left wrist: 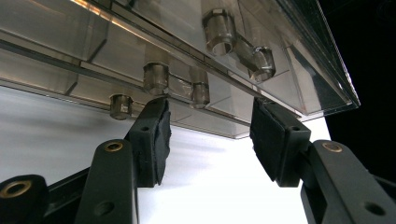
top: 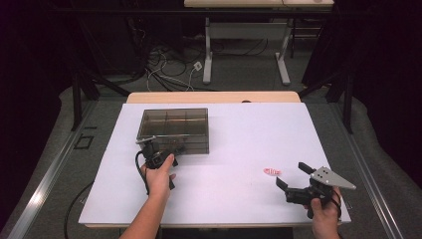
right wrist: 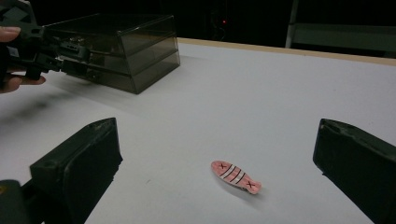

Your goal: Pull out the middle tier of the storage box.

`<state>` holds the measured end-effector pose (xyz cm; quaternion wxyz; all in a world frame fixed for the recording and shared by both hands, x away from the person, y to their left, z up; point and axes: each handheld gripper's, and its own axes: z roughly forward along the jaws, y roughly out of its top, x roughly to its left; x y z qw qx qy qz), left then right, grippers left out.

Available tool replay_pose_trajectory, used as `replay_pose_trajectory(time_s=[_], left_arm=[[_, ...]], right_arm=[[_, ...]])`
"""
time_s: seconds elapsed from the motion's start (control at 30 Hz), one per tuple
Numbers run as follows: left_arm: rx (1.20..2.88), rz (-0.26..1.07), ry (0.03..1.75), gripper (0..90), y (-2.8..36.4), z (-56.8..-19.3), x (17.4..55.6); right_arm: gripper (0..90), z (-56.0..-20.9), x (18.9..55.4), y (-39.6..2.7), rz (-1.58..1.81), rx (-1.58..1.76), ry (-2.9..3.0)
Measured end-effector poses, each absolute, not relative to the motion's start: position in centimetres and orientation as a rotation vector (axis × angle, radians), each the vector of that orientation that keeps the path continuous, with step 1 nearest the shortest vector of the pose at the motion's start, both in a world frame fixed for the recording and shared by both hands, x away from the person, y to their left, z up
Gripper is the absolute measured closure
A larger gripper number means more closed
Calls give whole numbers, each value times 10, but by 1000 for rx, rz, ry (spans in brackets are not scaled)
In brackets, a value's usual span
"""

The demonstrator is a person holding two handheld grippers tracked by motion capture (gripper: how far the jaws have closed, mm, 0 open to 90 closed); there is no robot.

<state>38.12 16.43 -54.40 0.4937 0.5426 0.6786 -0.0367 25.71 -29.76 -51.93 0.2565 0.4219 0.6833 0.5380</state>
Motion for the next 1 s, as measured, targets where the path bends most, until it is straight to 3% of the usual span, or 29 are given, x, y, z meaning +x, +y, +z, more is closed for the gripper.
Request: replay_pose_trajectory(time_s=[1.0], left_arm=[[1341, -89, 1643, 642, 163, -545, 386]], right_arm=[[13, -518, 256, -299, 1446, 1171, 1890]])
